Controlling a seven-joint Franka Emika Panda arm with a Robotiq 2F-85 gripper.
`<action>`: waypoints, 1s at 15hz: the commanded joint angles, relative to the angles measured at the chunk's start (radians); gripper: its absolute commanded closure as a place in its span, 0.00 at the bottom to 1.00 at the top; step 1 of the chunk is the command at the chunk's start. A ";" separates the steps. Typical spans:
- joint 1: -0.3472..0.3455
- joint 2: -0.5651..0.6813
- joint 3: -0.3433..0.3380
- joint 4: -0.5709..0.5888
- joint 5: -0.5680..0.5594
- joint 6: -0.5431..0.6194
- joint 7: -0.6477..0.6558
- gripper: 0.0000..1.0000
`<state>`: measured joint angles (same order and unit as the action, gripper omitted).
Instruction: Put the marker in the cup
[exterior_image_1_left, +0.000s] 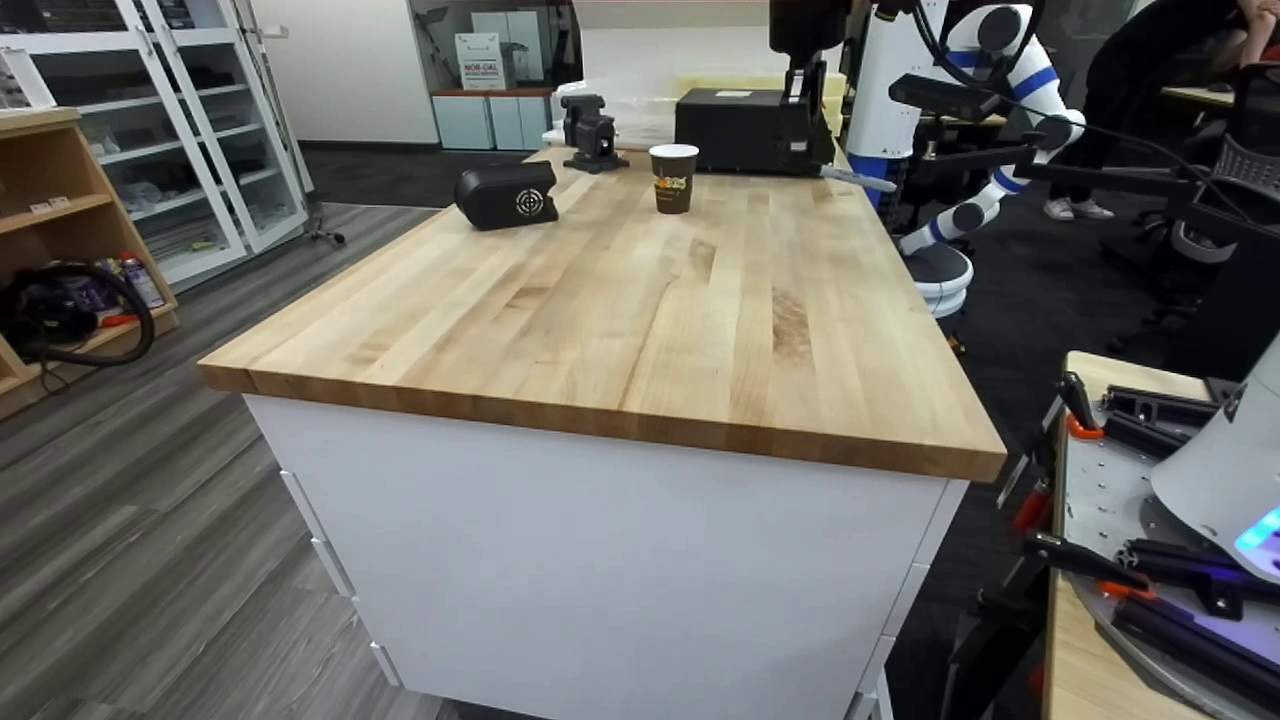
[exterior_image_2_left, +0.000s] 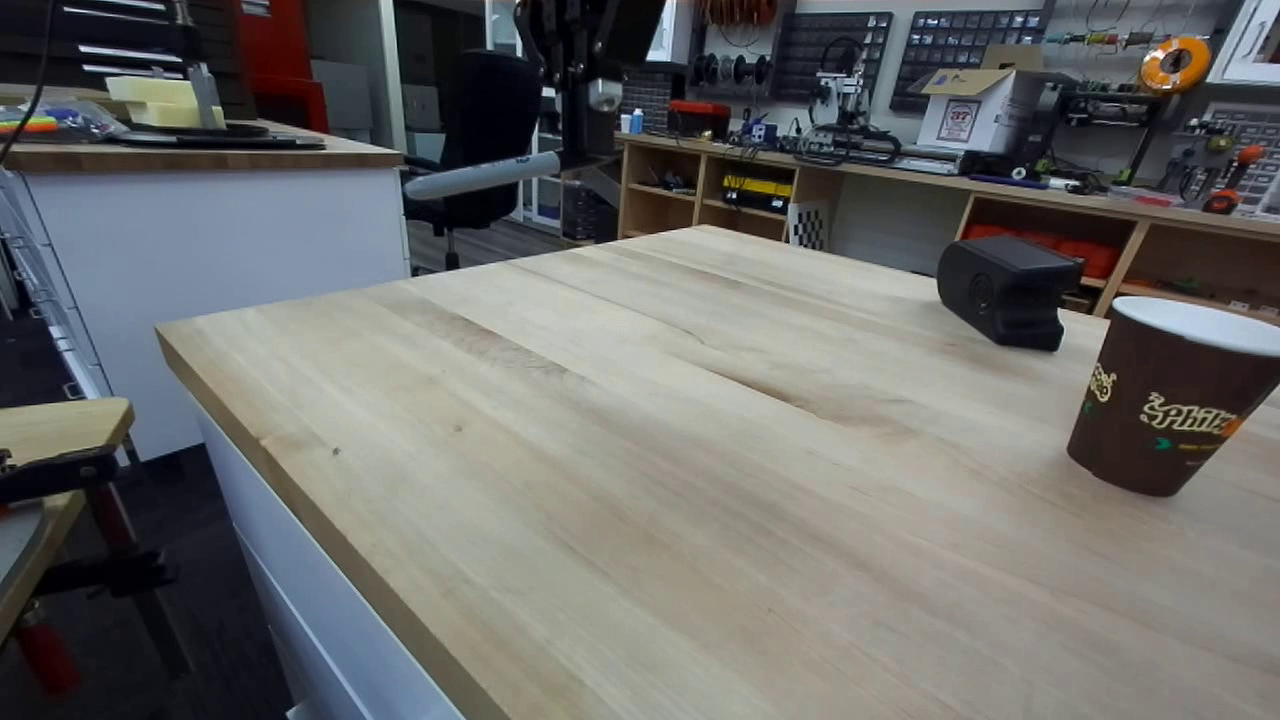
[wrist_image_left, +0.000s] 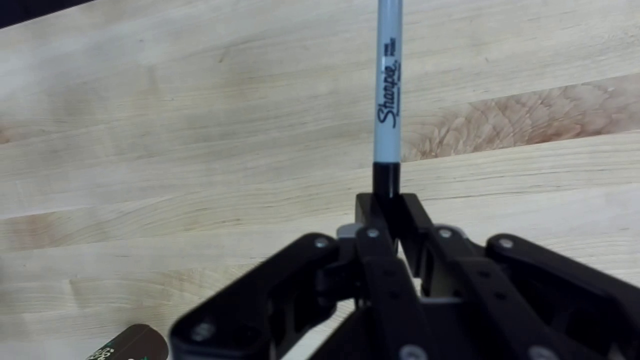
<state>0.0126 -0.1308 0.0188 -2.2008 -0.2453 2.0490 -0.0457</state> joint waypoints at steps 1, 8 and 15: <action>-0.005 0.002 0.000 0.004 -0.013 -0.001 0.016 0.95; -0.054 0.015 -0.004 -0.012 -0.332 0.225 0.232 0.95; -0.097 0.049 -0.026 0.011 -0.551 0.473 0.571 0.95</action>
<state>-0.0623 -0.0968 0.0006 -2.2026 -0.7189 2.4442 0.3707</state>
